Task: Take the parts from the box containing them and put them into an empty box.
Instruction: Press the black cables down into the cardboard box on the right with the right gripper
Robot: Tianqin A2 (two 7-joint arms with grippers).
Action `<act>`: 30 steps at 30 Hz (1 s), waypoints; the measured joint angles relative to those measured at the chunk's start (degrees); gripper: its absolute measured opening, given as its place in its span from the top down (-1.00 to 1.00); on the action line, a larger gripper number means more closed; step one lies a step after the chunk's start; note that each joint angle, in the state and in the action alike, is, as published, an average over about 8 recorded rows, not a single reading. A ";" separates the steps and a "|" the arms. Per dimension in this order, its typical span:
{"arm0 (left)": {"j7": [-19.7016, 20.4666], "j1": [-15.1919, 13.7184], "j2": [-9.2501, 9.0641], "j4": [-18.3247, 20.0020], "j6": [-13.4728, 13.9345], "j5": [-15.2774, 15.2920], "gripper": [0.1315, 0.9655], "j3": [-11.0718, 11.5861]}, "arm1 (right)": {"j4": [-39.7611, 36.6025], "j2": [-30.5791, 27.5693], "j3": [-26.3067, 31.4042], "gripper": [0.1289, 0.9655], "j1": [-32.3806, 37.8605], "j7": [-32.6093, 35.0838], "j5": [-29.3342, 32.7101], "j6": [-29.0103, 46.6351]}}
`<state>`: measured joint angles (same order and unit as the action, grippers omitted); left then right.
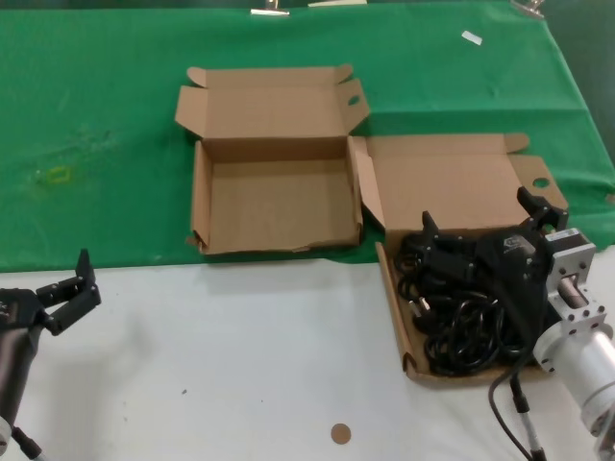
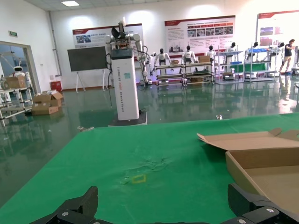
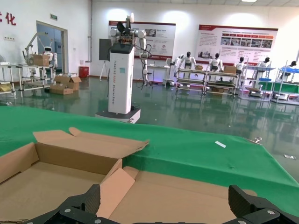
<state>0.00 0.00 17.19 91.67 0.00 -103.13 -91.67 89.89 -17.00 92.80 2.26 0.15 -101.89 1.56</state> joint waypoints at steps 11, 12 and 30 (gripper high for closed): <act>0.00 0.00 0.00 0.00 0.00 0.00 -1.00 0.00 | 0.00 0.00 0.00 -1.00 0.00 0.00 0.00 0.00; 0.00 0.00 0.00 0.00 0.00 0.00 -1.00 0.00 | 0.00 0.00 0.00 -1.00 0.00 0.00 0.00 0.00; 0.00 0.00 0.00 0.00 0.00 0.00 -0.69 0.00 | 0.40 0.52 -0.08 -1.00 -0.40 0.46 0.34 0.14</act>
<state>0.00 0.00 17.19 91.67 0.00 -103.13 -91.67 90.28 -16.48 92.73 1.86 0.61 -101.55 1.70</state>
